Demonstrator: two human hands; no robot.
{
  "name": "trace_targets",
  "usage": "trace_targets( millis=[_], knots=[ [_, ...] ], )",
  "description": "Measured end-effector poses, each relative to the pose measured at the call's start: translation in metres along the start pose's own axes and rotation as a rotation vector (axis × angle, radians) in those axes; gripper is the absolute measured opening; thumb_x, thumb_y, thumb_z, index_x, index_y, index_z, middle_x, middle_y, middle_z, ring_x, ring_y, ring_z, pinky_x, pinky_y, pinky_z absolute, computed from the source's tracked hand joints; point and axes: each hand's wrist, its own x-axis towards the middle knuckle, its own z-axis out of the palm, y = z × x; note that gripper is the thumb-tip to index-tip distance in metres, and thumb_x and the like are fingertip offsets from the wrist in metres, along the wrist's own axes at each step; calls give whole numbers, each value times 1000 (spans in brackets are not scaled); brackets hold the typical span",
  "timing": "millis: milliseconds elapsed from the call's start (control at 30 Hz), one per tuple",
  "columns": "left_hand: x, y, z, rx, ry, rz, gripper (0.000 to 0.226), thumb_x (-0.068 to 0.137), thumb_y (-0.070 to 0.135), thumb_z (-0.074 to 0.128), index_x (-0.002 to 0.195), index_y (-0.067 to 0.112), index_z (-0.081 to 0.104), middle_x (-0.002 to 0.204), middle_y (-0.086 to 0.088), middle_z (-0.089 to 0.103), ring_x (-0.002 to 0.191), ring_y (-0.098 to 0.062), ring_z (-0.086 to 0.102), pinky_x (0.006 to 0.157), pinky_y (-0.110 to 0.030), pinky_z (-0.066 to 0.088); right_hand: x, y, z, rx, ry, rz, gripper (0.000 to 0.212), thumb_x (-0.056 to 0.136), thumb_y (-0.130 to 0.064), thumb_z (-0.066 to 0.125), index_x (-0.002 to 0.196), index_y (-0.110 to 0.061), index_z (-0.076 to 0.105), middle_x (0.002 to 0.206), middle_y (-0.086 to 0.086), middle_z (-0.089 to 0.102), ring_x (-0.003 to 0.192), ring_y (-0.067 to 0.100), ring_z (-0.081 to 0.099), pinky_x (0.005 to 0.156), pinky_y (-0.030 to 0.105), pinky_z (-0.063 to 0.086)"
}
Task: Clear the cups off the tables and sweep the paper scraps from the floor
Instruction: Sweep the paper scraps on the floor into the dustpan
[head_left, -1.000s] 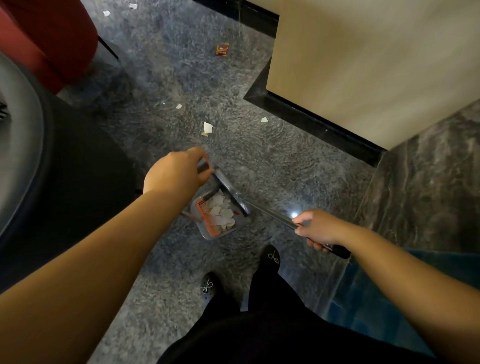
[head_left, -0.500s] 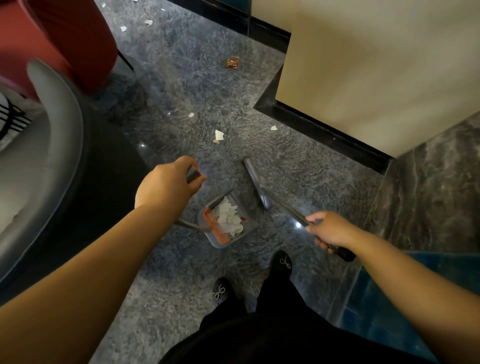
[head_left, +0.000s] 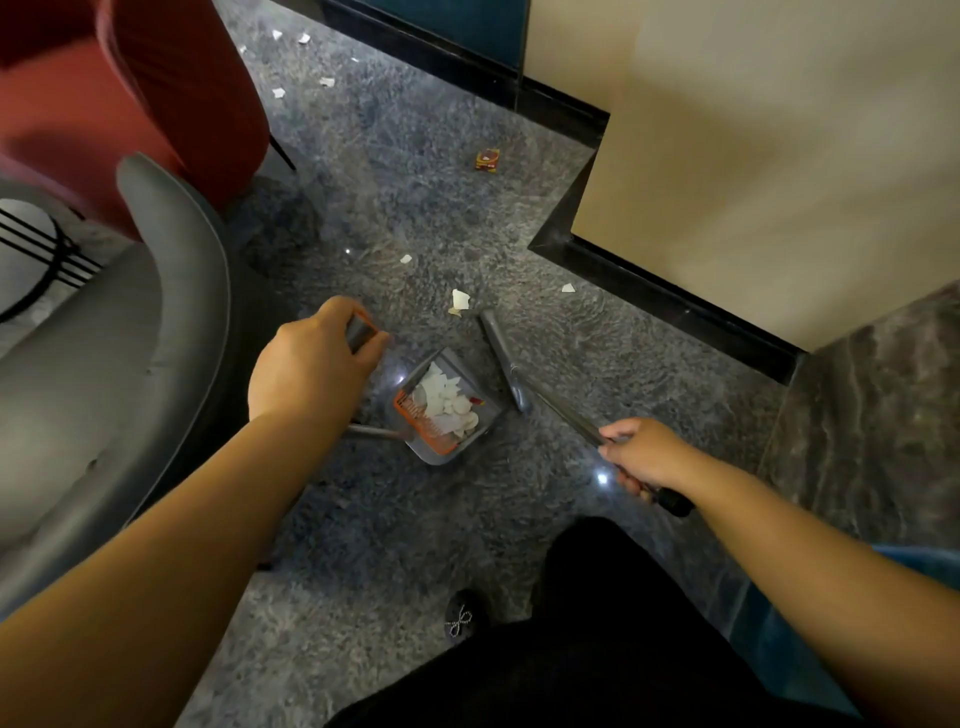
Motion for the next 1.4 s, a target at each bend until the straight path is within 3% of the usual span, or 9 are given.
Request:
trace_targets(
  millis=[100, 300, 633, 833, 933, 1033, 1133, 1267, 1400],
  knots=[
    [24, -4, -2, 4, 14, -7, 24, 91, 43, 61, 99, 22, 57, 82, -9, 64, 73, -30, 58, 60, -38, 48, 17, -26, -4, -22, -8, -27, 42, 97, -12, 54, 138, -9, 45, 37, 4, 50, 25, 12, 41, 31, 16, 32],
    [93, -4, 11, 32, 36, -89, 23, 90, 46, 62, 96, 24, 57, 78, -3, 61, 70, -26, 56, 58, -34, 43, 83, -95, -37, -88, -48, -66, 43, 98, -12, 52, 140, -10, 43, 59, 14, 53, 42, 19, 45, 33, 19, 34],
    [239, 26, 37, 55, -70, -272, 19, 93, 42, 60, 95, 24, 54, 79, -4, 61, 68, -23, 56, 58, -35, 46, 219, -235, -131, -374, -126, -112, 46, 97, -17, 54, 141, -13, 43, 68, 9, 61, 43, 13, 53, 35, 17, 38],
    [304, 42, 46, 113, -89, -324, 25, 92, 46, 60, 99, 22, 56, 80, -2, 59, 71, -24, 56, 59, -35, 44, 275, -303, -153, -582, -218, -122, 51, 99, -21, 50, 147, -17, 34, 73, 11, 64, 53, 16, 56, 48, 26, 41],
    [321, 43, 45, 131, -87, -341, 26, 92, 46, 60, 100, 22, 56, 83, -4, 62, 73, -25, 59, 61, -37, 48, 290, -319, -146, -666, -264, -145, 50, 99, -21, 49, 146, -15, 35, 70, 10, 63, 55, 18, 57, 50, 27, 42],
    [334, 49, 45, 145, -95, -344, 26, 92, 47, 59, 99, 22, 56, 83, -4, 62, 74, -26, 60, 64, -40, 52, 294, -328, -141, -713, -334, -155, 36, 99, -21, 49, 133, -11, 49, 70, 12, 62, 59, 20, 56, 52, 28, 44],
    [343, 56, 46, 143, -105, -345, 26, 93, 47, 58, 100, 21, 56, 84, -4, 63, 76, -27, 61, 67, -43, 54, 290, -328, -143, -725, -403, -155, 33, 99, -19, 49, 131, -13, 52, 67, 10, 59, 51, 17, 53, 42, 22, 42],
    [349, 64, 47, 148, -116, -333, 25, 94, 46, 57, 101, 22, 55, 82, -4, 62, 74, -26, 60, 67, -43, 55, 287, -320, -159, -584, -466, -102, 37, 99, -18, 51, 135, -17, 48, 64, 8, 56, 38, 9, 49, 35, 17, 37],
    [350, 61, 44, 132, -75, -323, 28, 91, 49, 59, 97, 22, 55, 78, -1, 60, 69, -24, 58, 61, -38, 51, 275, -305, -174, -472, -481, -58, 36, 98, -19, 53, 133, -23, 49, 65, 7, 55, 37, 8, 47, 36, 17, 36]
  ],
)
